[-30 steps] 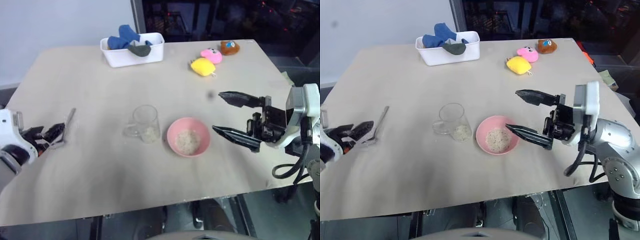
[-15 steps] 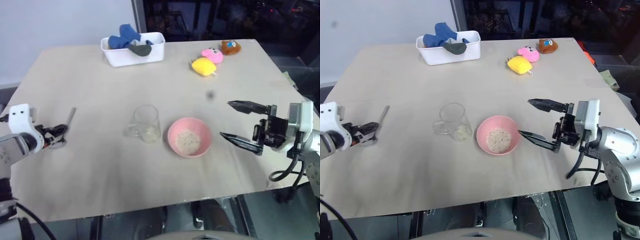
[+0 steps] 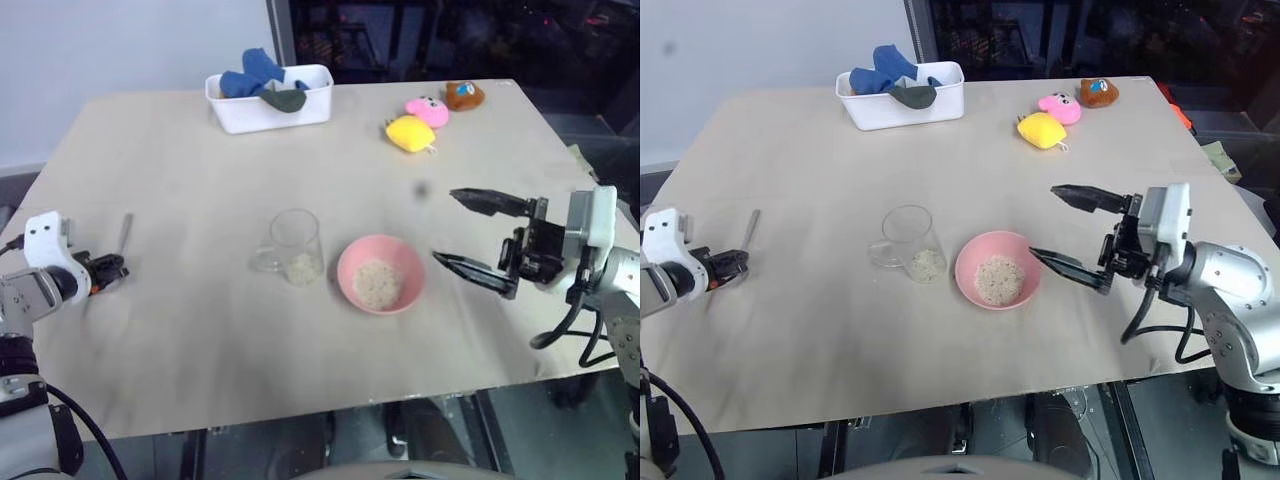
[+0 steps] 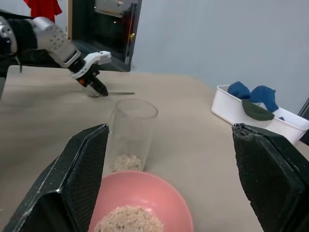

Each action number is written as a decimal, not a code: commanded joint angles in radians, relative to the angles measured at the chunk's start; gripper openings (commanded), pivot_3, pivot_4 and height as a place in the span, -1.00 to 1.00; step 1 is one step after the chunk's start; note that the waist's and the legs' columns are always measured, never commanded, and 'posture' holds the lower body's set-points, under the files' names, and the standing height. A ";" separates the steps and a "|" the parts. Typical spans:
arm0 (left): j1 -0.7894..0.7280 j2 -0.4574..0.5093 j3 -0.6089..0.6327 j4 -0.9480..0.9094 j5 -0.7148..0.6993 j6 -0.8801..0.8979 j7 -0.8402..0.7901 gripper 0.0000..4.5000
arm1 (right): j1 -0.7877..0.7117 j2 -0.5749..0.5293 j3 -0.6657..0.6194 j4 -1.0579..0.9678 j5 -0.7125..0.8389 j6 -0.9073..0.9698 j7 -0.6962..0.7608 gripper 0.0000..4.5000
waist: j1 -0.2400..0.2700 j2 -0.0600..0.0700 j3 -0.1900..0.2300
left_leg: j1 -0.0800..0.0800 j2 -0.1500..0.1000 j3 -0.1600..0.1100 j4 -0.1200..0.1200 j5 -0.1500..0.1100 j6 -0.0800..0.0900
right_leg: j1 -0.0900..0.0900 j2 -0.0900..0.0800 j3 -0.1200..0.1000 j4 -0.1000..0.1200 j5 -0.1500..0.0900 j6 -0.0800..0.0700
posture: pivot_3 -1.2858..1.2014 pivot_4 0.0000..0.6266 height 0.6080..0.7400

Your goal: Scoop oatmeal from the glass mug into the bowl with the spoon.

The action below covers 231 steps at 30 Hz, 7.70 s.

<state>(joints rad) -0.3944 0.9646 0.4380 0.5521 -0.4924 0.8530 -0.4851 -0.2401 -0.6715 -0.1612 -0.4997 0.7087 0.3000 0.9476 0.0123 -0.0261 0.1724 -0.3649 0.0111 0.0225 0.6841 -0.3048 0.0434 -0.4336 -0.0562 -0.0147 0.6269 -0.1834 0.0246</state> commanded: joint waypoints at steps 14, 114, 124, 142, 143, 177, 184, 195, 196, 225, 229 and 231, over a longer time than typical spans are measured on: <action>0.010 -0.227 0.063 -0.828 0.002 -0.436 0.088 -0.99 | -0.469 0.064 0.131 0.070 0.095 0.490 -0.338 0.83 | 0.002 -0.001 0.000 | -0.020 -0.002 -0.004 0.002 0.004 -0.007 | -0.016 -0.008 -0.001 0.000 0.002 -0.002 | 0.03 -0.52 1.00; 0.423 -0.674 -0.191 -1.086 0.198 -0.521 0.296 -0.97 | -0.858 0.449 -0.155 0.397 0.395 0.881 -0.893 -1.00 | -0.025 0.003 0.000 | -0.019 0.001 -0.005 0.003 0.004 -0.005 | -0.015 0.009 -0.004 0.001 0.007 -0.003 | 0.03 -0.52 1.00; 0.162 -0.586 -0.251 -0.891 0.337 -0.549 0.306 -0.97 | -0.924 0.450 -0.081 0.424 0.381 0.830 -0.818 -1.00 | -0.026 0.003 0.000 | -0.019 -0.001 -0.005 0.003 0.004 -0.005 | -0.015 0.010 -0.004 0.001 0.007 -0.003 | 0.03 -0.52 1.00; -0.009 -0.640 -0.378 -0.776 0.420 -0.655 0.274 -0.97 | -0.791 0.323 0.366 0.273 -0.106 0.552 -0.554 -1.00 | -0.024 0.002 0.000 | -0.023 0.000 -0.007 0.003 0.005 -0.006 | -0.017 0.007 -0.008 -0.001 0.007 -0.003 | 0.03 -0.52 1.00; -0.015 -0.640 -0.384 -0.760 0.425 -0.667 0.271 -0.97 | -0.786 0.331 0.366 0.278 -0.108 0.555 -0.547 -1.00 | -0.024 0.002 0.000 | -0.023 0.000 -0.007 0.003 0.005 -0.006 | -0.017 0.007 -0.008 0.000 0.007 -0.003 | 0.03 -0.52 1.00; 0.075 -0.620 -0.379 -0.677 0.420 -0.928 0.154 -0.97 | -0.894 0.545 -0.356 0.533 0.240 1.095 -0.969 -1.00 | -0.024 0.003 0.000 | -0.027 0.000 -0.006 0.003 0.005 -0.007 | -0.017 0.005 -0.013 0.000 0.007 -0.003 | 0.03 -0.52 1.00; 0.080 -0.642 -0.366 -0.679 0.389 -0.911 0.161 -0.97 | -0.787 0.454 -0.043 0.328 0.156 1.010 -0.807 -1.00 | -0.028 0.003 0.000 | -0.027 0.000 -0.007 0.003 0.005 -0.006 | -0.017 0.006 -0.013 0.000 0.007 -0.003 | 0.03 -0.52 1.00; 0.260 -0.694 -0.337 -0.848 0.324 -0.744 0.203 -0.97 | -0.764 0.510 0.088 0.337 0.147 0.964 -0.686 -1.00 | -0.027 0.003 0.000 | -0.025 0.000 -0.011 0.004 0.004 -0.005 | -0.017 0.006 -0.012 0.000 0.007 -0.003 | 0.03 -0.52 1.00; 0.283 -0.696 -0.337 -0.865 0.328 -0.739 0.207 -0.97 | -0.770 0.505 0.102 0.344 0.137 0.956 -0.675 -1.00 | -0.027 0.003 0.000 | -0.025 0.000 -0.011 0.004 0.004 -0.005 | -0.017 0.006 -0.012 0.000 0.007 -0.003 | 0.03 -0.52 1.00; 0.386 -0.689 -0.333 -0.983 0.312 -0.588 0.229 -0.70 | -0.799 0.449 0.225 0.332 0.064 0.938 -0.517 -1.00 | -0.025 0.003 0.000 | -0.023 -0.001 -0.012 0.004 0.004 -0.004 | -0.015 0.006 -0.012 0.000 0.007 -0.003 | 0.03 -0.52 1.00; 0.381 -0.685 -0.332 -0.979 0.321 -0.590 0.230 -0.96 | -0.800 0.444 0.236 0.330 0.043 0.929 -0.506 -1.00 | -0.025 0.003 0.000 | -0.023 -0.001 -0.011 0.004 0.004 -0.004 | -0.015 0.006 -0.012 0.000 0.007 -0.003 | 0.03 -0.52 1.00; 0.380 -0.683 -0.333 -0.980 0.334 -0.595 0.235 -0.96 | -0.800 0.436 0.247 0.326 0.029 0.920 -0.497 -1.00 | -0.026 0.003 0.000 | -0.023 -0.001 -0.011 0.004 0.004 -0.004 | -0.015 0.005 -0.012 0.000 0.007 -0.003 | 0.03 -0.52 1.00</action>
<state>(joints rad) -0.0029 0.2723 0.1061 -0.4017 -0.1739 0.2783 -0.2568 -1.0115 -0.2246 0.0826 -0.1366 0.7489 1.2488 0.4321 -0.0132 -0.0228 0.1725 -0.3877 0.0104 0.0111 0.6877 -0.3009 0.0391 -0.4488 -0.0507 -0.0269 0.6270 -0.1765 0.0217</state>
